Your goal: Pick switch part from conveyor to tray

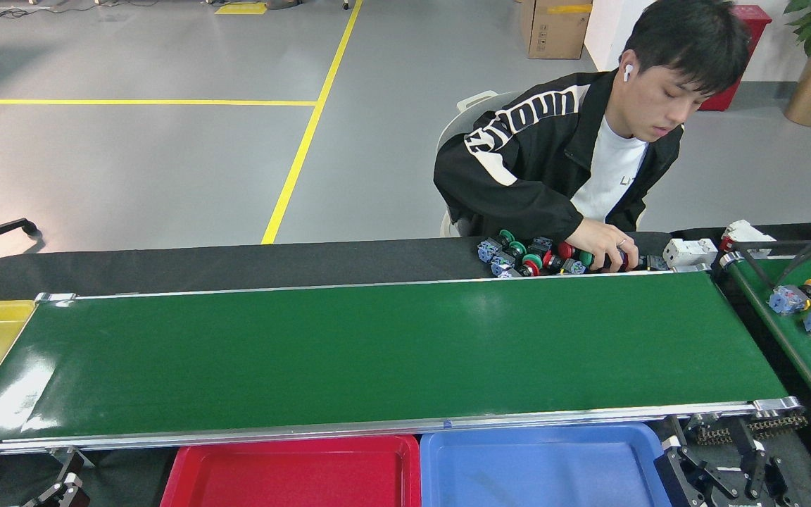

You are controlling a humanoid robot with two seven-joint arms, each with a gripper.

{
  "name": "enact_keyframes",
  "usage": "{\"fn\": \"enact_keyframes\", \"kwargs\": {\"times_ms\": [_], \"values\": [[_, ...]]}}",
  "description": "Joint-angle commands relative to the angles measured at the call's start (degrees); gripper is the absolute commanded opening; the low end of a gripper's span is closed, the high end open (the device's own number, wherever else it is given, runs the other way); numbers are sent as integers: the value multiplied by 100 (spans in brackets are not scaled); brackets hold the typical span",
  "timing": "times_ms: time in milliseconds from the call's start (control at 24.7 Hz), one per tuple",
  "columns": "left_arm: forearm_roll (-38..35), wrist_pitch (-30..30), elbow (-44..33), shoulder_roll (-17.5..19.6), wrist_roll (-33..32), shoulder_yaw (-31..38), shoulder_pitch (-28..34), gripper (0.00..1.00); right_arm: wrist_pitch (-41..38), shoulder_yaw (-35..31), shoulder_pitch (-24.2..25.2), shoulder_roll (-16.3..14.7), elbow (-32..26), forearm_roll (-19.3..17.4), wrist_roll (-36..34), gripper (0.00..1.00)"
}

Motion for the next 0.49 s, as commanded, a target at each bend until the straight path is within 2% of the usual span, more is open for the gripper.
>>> {"fn": "enact_keyframes", "kwargs": {"times_ms": [0,446], "values": [[35,7,-86,35,50,15,-60,100,-60,-15,-66,-67,9,4,-10,99],[35,-10,-95,35,59,24,-86,100,2,-6,-110,-23,97,30,-10,99]]}}
